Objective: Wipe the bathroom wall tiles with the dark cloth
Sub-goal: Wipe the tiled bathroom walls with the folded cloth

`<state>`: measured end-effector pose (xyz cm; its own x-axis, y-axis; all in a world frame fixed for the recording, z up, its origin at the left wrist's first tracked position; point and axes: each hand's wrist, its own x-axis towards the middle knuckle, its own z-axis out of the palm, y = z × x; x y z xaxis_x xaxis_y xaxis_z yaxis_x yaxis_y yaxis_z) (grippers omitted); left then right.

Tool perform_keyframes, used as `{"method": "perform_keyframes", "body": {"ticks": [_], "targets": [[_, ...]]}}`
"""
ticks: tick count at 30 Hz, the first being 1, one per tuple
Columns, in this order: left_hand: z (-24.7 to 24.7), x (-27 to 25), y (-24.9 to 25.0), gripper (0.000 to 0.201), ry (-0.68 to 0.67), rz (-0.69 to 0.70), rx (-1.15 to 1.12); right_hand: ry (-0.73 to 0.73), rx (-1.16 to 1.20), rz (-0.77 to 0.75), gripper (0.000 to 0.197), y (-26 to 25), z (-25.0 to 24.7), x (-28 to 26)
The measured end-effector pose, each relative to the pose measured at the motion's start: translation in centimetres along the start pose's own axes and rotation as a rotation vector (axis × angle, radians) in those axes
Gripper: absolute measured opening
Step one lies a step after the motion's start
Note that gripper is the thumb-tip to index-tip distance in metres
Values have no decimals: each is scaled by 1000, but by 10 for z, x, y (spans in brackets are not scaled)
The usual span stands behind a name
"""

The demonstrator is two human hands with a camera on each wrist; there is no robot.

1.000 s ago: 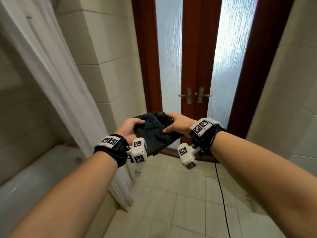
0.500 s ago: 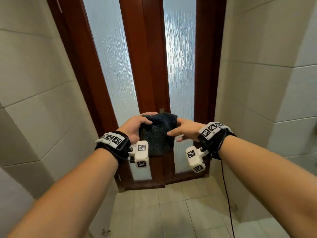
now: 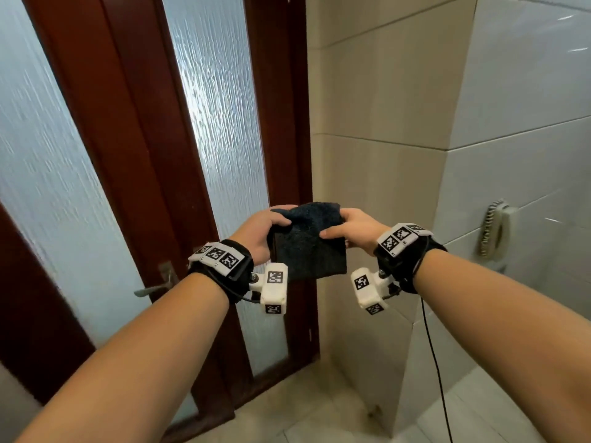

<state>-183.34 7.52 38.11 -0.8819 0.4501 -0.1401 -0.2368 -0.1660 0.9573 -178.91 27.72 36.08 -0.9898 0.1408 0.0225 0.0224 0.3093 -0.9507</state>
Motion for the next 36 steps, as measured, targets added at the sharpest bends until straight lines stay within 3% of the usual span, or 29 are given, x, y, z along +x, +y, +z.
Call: {"method": "perform_keyframes", "body": {"ticks": [7,11,18,22,26,31,36], "targets": [[45,122,44,33,33,55,77,93,-79,-102,29,-25,-82,89],[68,176,60,26,18,67,100,199,-129,-135,35,-35,-118,132],[120,276,66,16,-64,131,106,427,-171,-135,29,-31,-170,173],[150,332,80,10,-177,170,139,534,-275,-85,35,-41,-198,187],[170,384,110,29,-308,263,104,687,-359,-31,40,-62,-217,202],[195,421,159,17,-510,412,76,923,-379,-102,35,-100,-222,228],[208,446,193,21,-635,511,40,1131,-410,-139,33,-129,-217,245]]}}
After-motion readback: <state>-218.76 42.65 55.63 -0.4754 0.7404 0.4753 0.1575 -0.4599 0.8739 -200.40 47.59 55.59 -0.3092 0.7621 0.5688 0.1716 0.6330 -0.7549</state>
